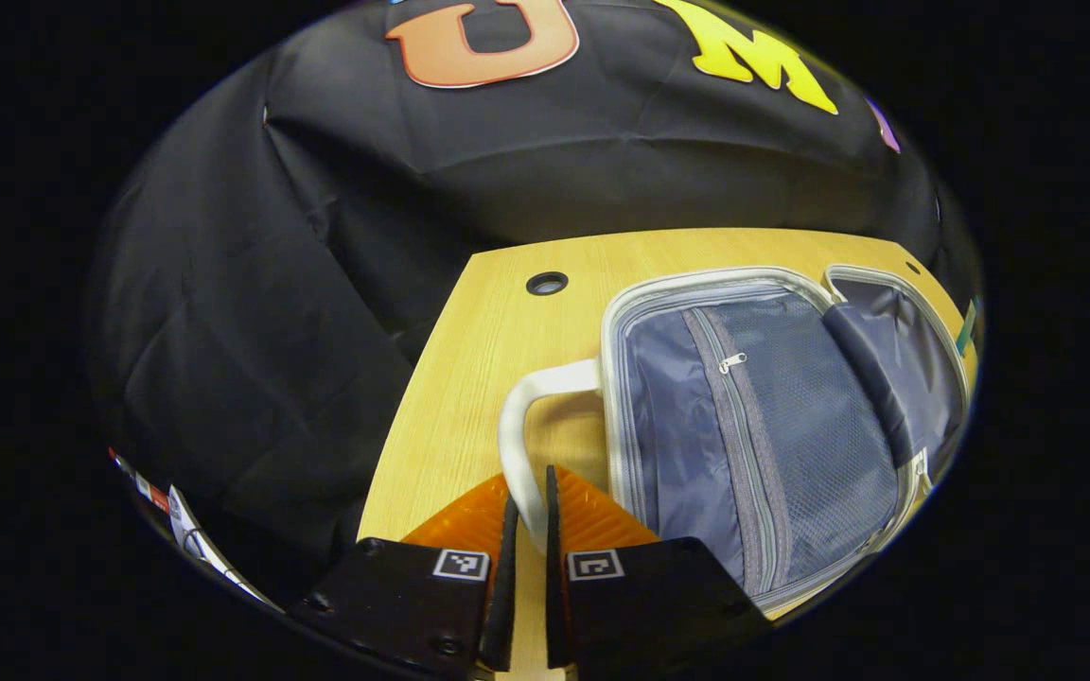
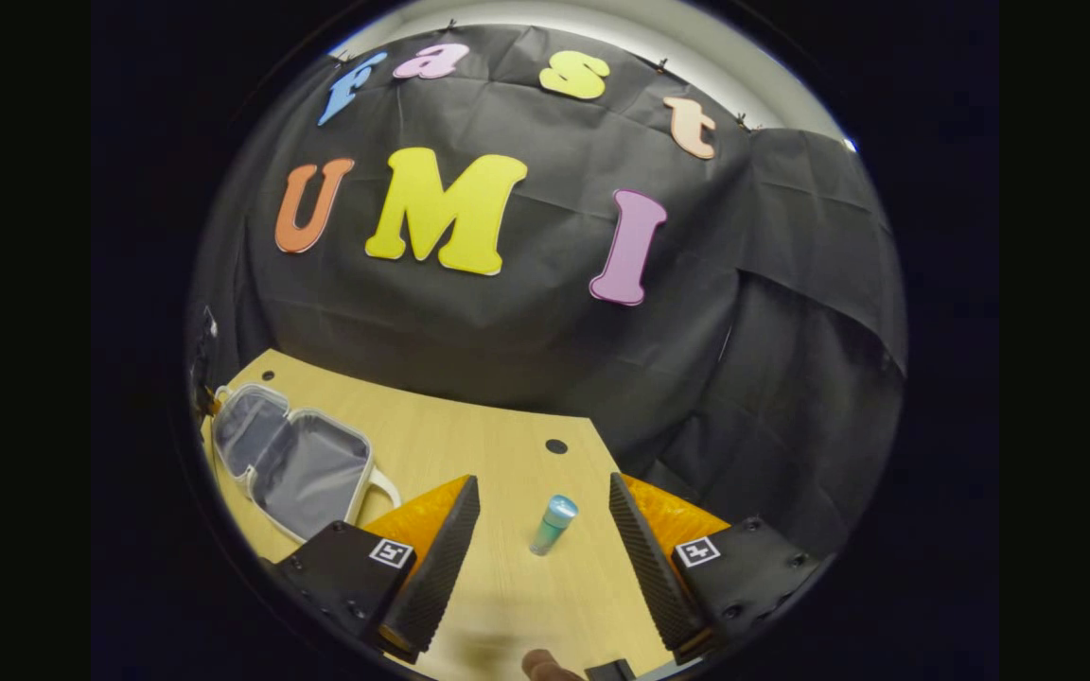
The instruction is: First open the suitcase, pack the skin care products into it, and then close the suitcase.
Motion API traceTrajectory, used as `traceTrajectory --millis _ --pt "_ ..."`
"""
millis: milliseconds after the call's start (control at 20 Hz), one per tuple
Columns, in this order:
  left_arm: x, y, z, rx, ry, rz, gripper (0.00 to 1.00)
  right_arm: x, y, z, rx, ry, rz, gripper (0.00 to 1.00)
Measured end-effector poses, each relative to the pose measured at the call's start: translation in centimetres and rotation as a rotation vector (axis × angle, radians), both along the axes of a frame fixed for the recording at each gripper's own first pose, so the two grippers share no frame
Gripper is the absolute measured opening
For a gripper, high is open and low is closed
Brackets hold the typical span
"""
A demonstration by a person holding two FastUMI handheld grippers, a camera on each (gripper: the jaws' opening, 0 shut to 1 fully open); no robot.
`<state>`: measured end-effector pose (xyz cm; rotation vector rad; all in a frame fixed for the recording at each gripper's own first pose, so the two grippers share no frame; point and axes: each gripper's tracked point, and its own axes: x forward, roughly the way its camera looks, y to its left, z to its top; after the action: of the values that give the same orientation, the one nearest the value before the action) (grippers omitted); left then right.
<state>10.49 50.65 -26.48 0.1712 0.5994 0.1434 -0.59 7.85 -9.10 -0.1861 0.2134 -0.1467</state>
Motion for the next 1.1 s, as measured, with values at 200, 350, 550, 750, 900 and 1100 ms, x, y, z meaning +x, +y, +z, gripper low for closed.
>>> traceTrajectory --millis 200,350,550,750,900,1100 --pt "-1.5 0.7 0.5 -0.008 0.000 0.059 0.42 0.4 0.7 0.2 -0.005 -0.001 0.024 0.82" --pt "-3.9 1.0 2.4 -0.006 -0.027 0.101 0.74 0.7 1.1 0.0 -0.007 -0.014 0.051 0.82" --pt "-6.1 -3.5 6.4 -0.038 -0.104 0.071 0.99 0.8 0.9 -1.4 -0.012 -0.004 0.108 0.82" --pt "-6.5 -13.6 10.5 -0.073 -0.186 -0.031 0.98 1.6 -1.0 -2.1 -0.011 -0.001 0.173 0.83" --pt "-5.9 -23.6 12.0 -0.162 -0.225 -0.140 0.99 1.8 -3.7 -2.8 0.014 0.011 0.197 0.82" --pt "-5.0 -36.2 12.1 -0.252 -0.250 -0.294 0.98 2.0 -8.3 -3.7 0.015 0.028 0.208 0.81"
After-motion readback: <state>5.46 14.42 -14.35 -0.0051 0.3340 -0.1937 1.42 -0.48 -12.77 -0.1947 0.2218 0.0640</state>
